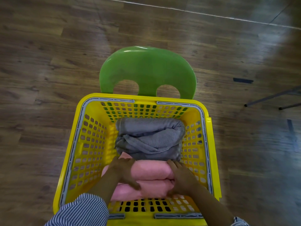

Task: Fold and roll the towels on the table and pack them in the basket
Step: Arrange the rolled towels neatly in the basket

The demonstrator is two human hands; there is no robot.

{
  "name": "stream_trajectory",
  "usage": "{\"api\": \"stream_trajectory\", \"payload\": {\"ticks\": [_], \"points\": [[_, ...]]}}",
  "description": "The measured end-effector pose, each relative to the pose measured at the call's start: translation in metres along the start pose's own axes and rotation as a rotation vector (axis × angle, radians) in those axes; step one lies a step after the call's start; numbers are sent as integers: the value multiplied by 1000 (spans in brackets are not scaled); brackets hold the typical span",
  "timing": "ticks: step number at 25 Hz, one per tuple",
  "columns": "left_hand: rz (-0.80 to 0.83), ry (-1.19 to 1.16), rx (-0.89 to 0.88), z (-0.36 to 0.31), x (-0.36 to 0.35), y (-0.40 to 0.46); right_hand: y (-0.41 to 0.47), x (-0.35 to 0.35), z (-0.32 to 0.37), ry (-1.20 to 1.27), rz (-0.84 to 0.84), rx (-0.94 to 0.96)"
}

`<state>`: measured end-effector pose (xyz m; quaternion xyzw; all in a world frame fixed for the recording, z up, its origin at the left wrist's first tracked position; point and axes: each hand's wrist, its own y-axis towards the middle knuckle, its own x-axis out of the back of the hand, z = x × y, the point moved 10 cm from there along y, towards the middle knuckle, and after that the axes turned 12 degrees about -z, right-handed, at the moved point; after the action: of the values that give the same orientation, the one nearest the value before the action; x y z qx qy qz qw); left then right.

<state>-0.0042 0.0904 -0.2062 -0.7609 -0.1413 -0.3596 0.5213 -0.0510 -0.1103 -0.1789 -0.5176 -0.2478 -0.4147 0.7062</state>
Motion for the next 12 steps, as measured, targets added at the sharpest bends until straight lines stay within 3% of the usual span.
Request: {"api": "stream_trajectory", "payload": {"ticks": [9, 12], "points": [[-17, -18, 55, 3, 8, 1, 2, 2, -1, 43, 30, -1], [-94, -60, 68, 5, 0, -6, 1, -2, 2, 14, 2, 21]]}}
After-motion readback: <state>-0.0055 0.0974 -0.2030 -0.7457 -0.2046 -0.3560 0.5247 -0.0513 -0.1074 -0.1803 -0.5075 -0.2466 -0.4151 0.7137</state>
